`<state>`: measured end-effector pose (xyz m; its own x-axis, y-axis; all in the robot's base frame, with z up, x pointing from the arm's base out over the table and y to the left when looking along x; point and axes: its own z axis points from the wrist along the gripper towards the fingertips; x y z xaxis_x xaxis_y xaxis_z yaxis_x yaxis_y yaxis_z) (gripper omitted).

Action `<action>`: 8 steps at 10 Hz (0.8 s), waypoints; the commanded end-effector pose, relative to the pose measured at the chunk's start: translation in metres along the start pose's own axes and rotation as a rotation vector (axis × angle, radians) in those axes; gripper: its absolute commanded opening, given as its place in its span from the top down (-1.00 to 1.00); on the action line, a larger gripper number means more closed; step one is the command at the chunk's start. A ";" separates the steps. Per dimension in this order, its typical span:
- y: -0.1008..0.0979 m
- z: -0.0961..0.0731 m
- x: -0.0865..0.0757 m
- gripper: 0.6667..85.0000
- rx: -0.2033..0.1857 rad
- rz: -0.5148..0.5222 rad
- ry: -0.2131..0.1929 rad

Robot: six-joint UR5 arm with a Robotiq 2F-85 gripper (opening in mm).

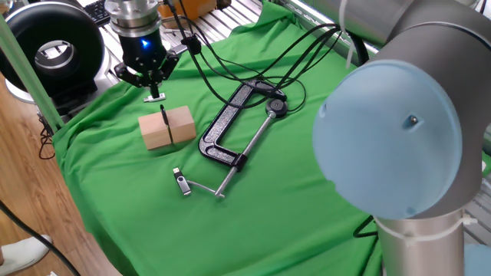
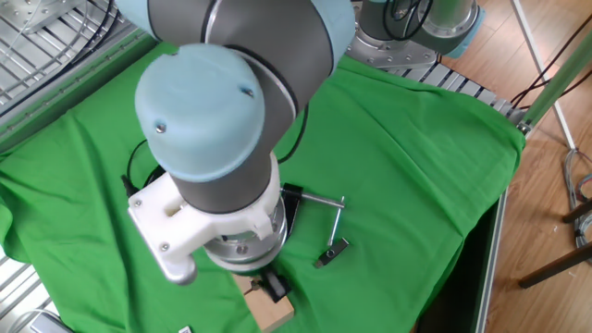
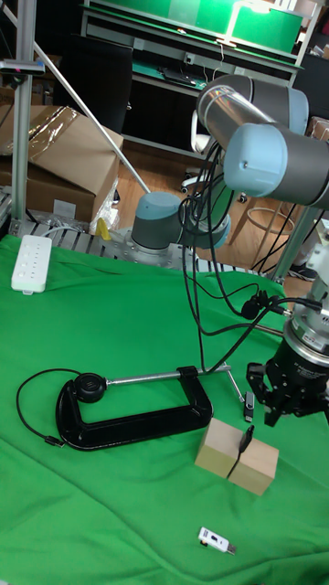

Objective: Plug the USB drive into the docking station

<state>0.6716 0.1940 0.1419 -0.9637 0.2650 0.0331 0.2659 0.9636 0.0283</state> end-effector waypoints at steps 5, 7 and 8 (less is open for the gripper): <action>-0.034 0.015 0.006 0.26 0.070 0.040 0.036; -0.032 0.026 0.004 0.25 0.049 0.047 0.028; -0.027 0.026 0.006 0.24 0.036 0.052 0.028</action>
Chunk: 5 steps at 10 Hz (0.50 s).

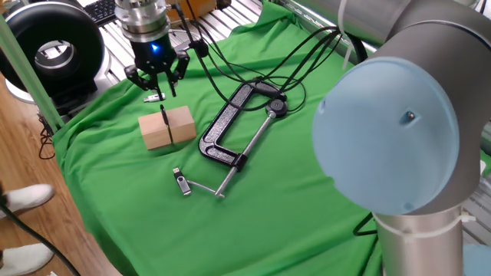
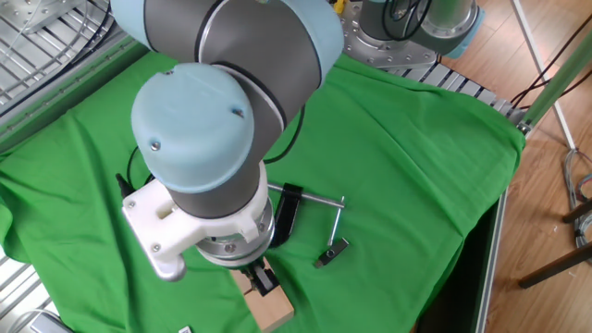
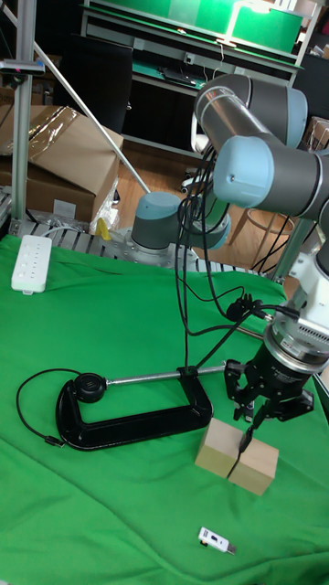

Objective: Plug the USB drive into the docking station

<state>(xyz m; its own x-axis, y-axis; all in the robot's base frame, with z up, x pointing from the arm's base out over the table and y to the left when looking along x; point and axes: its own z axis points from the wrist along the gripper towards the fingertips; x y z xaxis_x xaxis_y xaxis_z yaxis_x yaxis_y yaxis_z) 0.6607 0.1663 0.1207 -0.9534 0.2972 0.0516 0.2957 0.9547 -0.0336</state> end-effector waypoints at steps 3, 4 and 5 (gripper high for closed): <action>0.012 0.014 0.000 0.22 -0.042 0.036 -0.012; 0.016 0.017 -0.001 0.19 -0.053 0.042 -0.015; 0.024 0.020 0.001 0.17 -0.065 0.052 -0.014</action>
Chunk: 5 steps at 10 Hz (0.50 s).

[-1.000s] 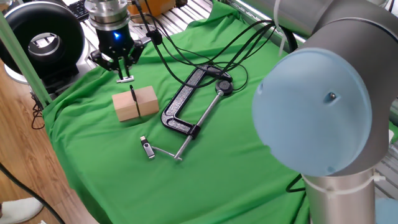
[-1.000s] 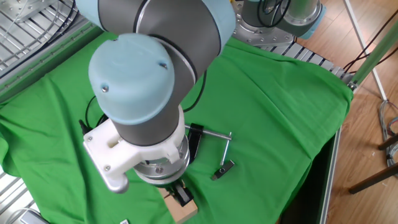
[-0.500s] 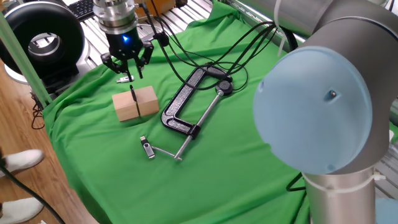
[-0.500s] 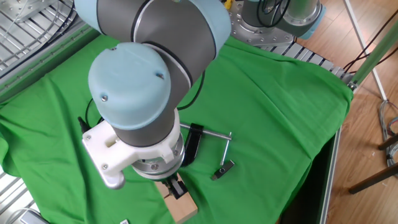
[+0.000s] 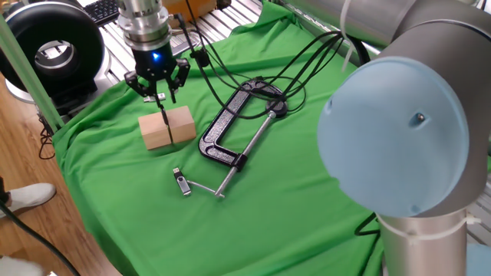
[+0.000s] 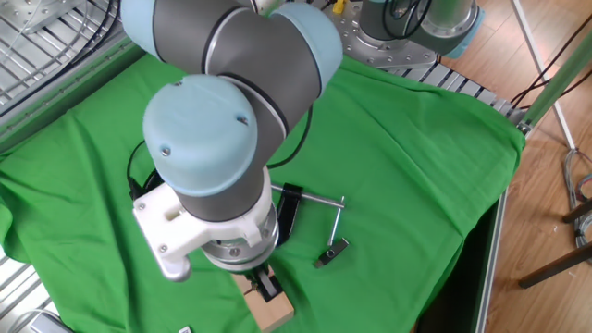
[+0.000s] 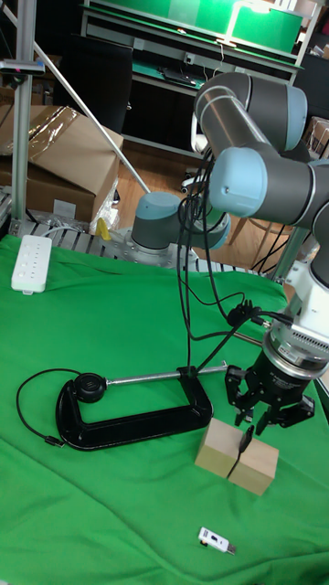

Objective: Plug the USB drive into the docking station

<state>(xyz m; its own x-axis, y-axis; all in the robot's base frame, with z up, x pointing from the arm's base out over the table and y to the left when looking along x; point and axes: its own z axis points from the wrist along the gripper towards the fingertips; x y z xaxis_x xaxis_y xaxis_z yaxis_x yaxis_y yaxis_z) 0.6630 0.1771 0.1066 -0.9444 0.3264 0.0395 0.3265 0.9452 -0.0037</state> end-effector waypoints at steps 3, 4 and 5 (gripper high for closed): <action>0.013 0.013 -0.001 0.17 -0.027 0.020 -0.010; 0.012 0.016 -0.002 0.18 -0.025 0.010 -0.014; 0.009 0.018 -0.003 0.19 -0.015 -0.001 -0.019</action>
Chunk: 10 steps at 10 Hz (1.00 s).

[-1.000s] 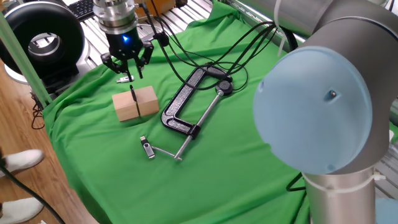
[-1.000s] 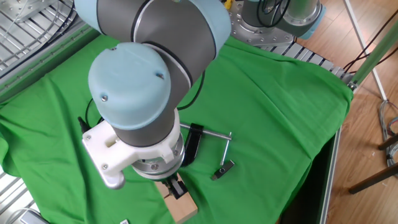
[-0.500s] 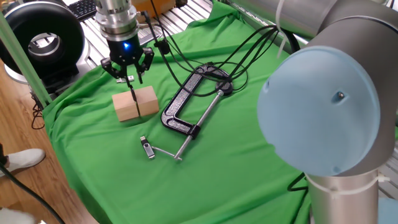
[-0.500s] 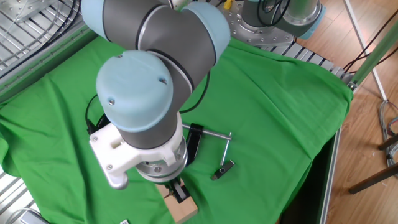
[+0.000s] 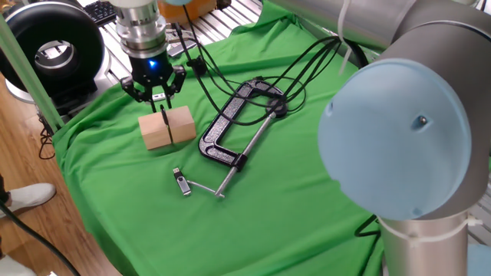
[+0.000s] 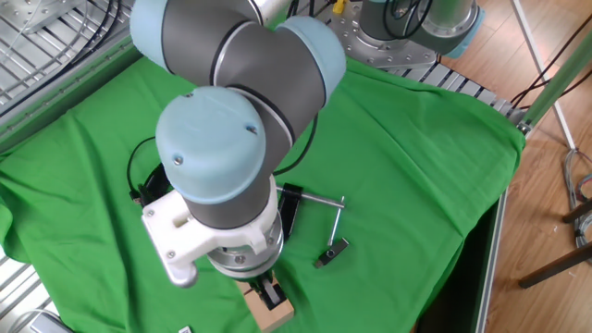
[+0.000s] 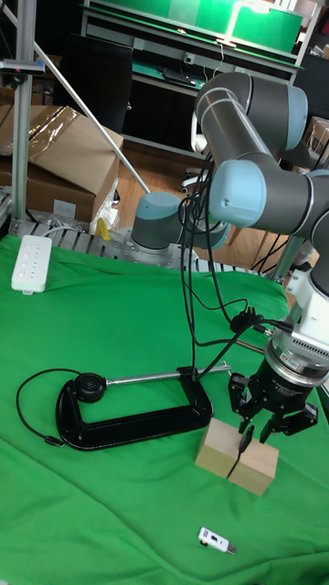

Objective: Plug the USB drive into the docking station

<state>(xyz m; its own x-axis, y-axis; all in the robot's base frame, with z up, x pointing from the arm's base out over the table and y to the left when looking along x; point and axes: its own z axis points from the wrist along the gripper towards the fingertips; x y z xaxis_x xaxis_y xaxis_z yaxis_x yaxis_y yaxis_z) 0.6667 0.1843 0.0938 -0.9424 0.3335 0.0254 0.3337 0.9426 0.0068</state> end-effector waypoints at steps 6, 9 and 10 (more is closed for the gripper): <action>-0.002 0.016 -0.002 0.25 0.006 -0.030 -0.018; -0.005 0.020 0.001 0.28 -0.002 -0.036 -0.013; -0.004 0.021 0.002 0.28 -0.004 -0.036 -0.013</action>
<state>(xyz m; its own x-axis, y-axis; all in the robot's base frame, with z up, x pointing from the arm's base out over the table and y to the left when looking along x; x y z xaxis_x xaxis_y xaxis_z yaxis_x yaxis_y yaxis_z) 0.6652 0.1794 0.0748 -0.9542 0.2991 0.0069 0.2991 0.9542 -0.0040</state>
